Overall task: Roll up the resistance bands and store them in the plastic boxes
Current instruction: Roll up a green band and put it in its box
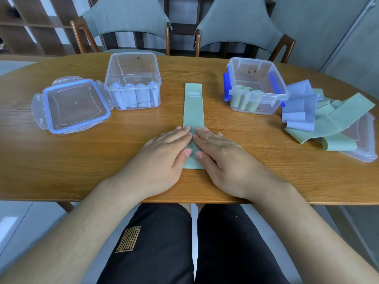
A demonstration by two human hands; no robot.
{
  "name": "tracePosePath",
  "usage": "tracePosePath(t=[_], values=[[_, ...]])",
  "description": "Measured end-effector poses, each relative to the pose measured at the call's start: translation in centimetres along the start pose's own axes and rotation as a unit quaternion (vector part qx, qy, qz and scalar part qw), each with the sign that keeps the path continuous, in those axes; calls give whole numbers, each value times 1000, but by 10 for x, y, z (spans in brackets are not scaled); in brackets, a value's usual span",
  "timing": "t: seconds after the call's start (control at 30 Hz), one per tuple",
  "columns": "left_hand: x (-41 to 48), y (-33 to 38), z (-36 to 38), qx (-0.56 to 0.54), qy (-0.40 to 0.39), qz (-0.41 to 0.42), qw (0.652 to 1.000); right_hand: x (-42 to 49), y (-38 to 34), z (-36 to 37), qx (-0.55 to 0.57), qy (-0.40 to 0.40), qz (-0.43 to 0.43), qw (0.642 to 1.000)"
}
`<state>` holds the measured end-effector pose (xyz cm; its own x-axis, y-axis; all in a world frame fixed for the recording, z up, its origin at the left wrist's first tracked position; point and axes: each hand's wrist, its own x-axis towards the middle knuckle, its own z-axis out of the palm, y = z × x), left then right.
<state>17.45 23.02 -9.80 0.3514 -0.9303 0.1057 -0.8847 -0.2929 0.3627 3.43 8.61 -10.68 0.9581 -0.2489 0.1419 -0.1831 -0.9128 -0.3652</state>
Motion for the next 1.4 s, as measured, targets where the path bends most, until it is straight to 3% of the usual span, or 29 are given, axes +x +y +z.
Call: tracePosePath(t=[0.1, 0.27, 0.4, 0.57, 0.73, 0.93, 1.4], values=[[-3, 0, 3, 6, -11, 11, 1000, -3, -3, 1, 5, -20, -1, 1000], [-14, 2, 2, -28, 46, 26, 998, -13, -7, 0, 4, 4, -2, 1000], [-21, 2, 7, -48, 25, 48, 997, -22, -7, 5, 10, -7, -15, 1000], [-29, 4, 1, -61, 104, 56, 991, -28, -11, -2, 47, 65, -41, 996], [-34, 2, 5, -76, 78, 67, 992, -33, -10, 6, 55, 42, -63, 996], [-38, 4, 3, -58, 138, 92, 984, -34, -13, -3, 52, 128, -61, 989], [-25, 4, -10, -43, 92, 89, 991, -14, -19, -26, 49, 27, -54, 997]])
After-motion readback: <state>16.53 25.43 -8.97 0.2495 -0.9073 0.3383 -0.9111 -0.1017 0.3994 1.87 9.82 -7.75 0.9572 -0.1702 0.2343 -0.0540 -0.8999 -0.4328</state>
